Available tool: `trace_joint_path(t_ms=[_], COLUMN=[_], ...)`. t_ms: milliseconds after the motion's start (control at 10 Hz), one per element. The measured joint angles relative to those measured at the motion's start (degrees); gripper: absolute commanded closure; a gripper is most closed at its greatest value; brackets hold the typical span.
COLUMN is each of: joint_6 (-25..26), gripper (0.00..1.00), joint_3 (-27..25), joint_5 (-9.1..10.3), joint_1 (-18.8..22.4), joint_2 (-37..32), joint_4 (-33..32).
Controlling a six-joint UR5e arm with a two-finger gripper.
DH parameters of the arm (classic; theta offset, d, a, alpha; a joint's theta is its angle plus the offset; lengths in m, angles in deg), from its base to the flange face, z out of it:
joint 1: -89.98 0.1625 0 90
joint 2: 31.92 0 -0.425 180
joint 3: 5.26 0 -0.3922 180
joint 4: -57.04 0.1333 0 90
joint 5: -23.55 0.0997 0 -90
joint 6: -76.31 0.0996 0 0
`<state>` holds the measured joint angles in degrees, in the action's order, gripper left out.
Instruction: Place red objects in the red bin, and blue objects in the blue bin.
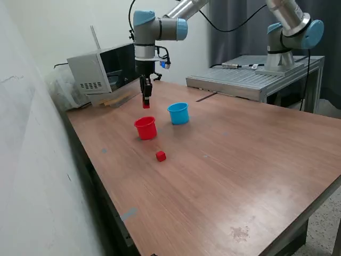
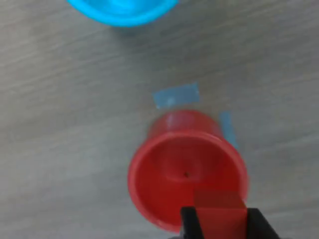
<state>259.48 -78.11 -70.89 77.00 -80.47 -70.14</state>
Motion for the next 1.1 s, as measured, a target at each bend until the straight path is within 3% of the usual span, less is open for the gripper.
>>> trace_joint_path(t_ms=[400, 500, 1100], joint_6=[0.02, 0.05, 0.07], gripper=[1.0, 0.0, 0.0], joint_3=[0.13, 0.08, -0.39], joint_5=[0.04, 0.07, 0.13], joint_1=[-0.35, -0.37, -0.43], joint_2=[2.34, 2.6, 2.71], joint_4=[-0.91, -1.64, -3.32])
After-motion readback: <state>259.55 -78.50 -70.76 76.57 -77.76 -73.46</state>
